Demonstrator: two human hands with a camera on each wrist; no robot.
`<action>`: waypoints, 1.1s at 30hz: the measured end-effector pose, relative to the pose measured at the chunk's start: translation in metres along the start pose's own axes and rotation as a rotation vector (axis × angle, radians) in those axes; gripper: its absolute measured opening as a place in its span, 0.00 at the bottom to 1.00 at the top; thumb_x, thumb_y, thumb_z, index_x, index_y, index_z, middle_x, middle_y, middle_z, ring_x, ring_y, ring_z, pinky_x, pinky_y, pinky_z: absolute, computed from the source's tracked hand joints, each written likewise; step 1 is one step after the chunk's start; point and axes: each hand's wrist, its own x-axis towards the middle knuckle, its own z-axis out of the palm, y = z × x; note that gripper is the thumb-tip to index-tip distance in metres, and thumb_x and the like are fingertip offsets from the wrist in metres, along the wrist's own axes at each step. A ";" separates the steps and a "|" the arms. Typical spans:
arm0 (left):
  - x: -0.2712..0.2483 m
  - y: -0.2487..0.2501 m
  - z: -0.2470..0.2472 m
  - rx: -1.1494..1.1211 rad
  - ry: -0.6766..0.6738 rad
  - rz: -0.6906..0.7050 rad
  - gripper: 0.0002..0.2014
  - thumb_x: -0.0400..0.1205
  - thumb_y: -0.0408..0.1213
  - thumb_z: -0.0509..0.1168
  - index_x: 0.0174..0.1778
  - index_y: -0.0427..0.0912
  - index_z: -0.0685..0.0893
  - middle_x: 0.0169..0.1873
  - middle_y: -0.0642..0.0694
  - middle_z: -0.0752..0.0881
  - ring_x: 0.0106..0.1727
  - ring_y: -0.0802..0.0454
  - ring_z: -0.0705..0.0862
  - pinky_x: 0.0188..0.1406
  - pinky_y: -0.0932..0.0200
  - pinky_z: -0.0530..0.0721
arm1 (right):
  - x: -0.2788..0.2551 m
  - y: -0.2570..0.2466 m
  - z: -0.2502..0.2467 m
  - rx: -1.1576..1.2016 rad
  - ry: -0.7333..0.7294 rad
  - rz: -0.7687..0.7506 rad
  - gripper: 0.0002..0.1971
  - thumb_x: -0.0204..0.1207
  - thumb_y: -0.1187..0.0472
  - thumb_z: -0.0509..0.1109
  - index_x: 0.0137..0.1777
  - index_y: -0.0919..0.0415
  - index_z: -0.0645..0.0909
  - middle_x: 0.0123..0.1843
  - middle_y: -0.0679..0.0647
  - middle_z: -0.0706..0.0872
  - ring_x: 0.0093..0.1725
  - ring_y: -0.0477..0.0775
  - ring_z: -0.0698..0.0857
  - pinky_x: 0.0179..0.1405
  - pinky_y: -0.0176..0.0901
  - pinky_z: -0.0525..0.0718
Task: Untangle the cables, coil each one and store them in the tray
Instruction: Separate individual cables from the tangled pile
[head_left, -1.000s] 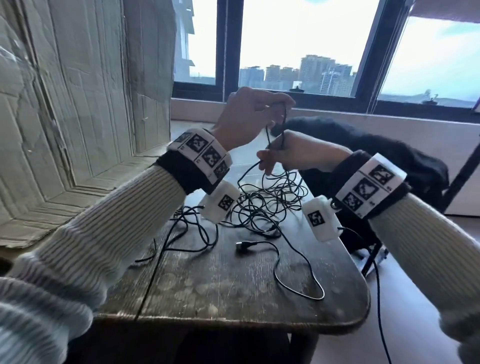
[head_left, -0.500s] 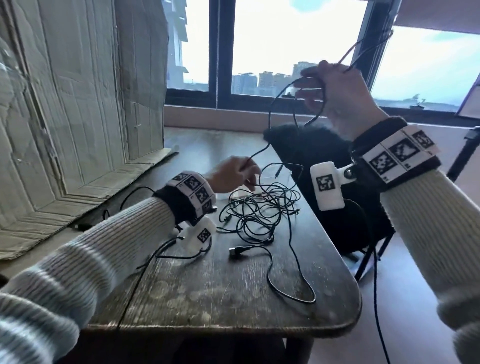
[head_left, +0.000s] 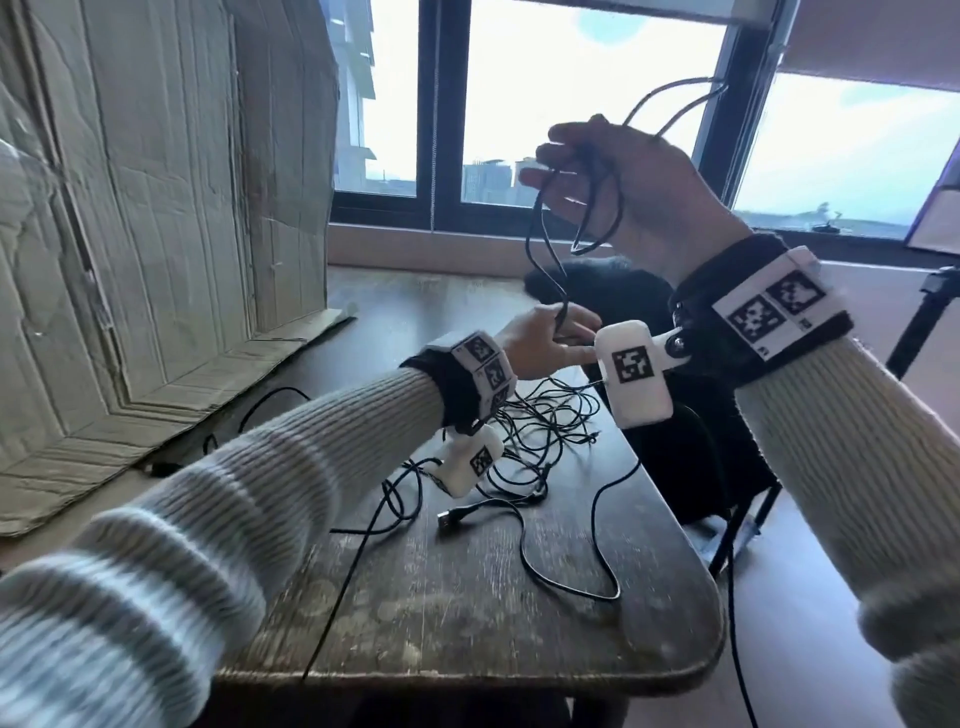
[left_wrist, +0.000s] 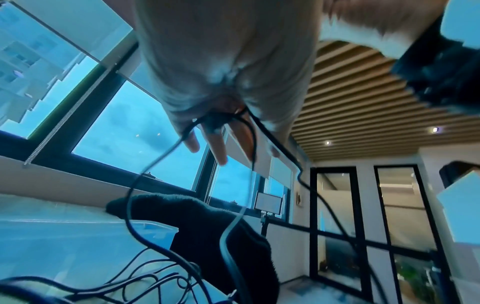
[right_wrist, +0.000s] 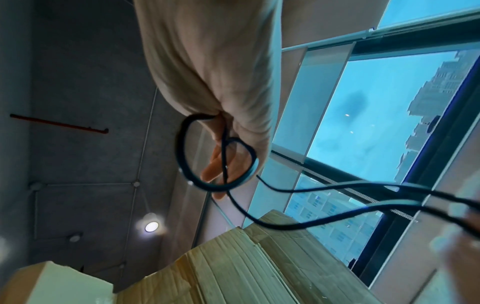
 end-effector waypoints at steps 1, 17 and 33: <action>0.002 0.001 0.003 0.097 0.010 0.010 0.12 0.79 0.29 0.69 0.58 0.31 0.83 0.36 0.53 0.83 0.30 0.77 0.79 0.33 0.84 0.71 | 0.001 -0.002 -0.001 -0.030 0.004 -0.011 0.12 0.86 0.59 0.60 0.52 0.67 0.81 0.37 0.56 0.87 0.39 0.56 0.89 0.38 0.44 0.87; -0.017 -0.074 -0.016 0.497 -0.272 -0.391 0.36 0.69 0.60 0.75 0.67 0.43 0.77 0.60 0.48 0.85 0.58 0.51 0.83 0.60 0.55 0.81 | 0.013 -0.027 -0.024 -0.330 0.341 -0.454 0.16 0.86 0.61 0.53 0.43 0.56 0.80 0.23 0.51 0.68 0.20 0.50 0.63 0.20 0.39 0.63; -0.052 -0.046 -0.028 0.004 -0.142 -0.047 0.11 0.83 0.38 0.65 0.59 0.41 0.85 0.48 0.52 0.89 0.46 0.66 0.87 0.57 0.63 0.84 | 0.026 -0.025 -0.011 -0.244 0.339 -0.475 0.16 0.87 0.62 0.52 0.44 0.60 0.80 0.22 0.49 0.70 0.21 0.50 0.61 0.27 0.50 0.54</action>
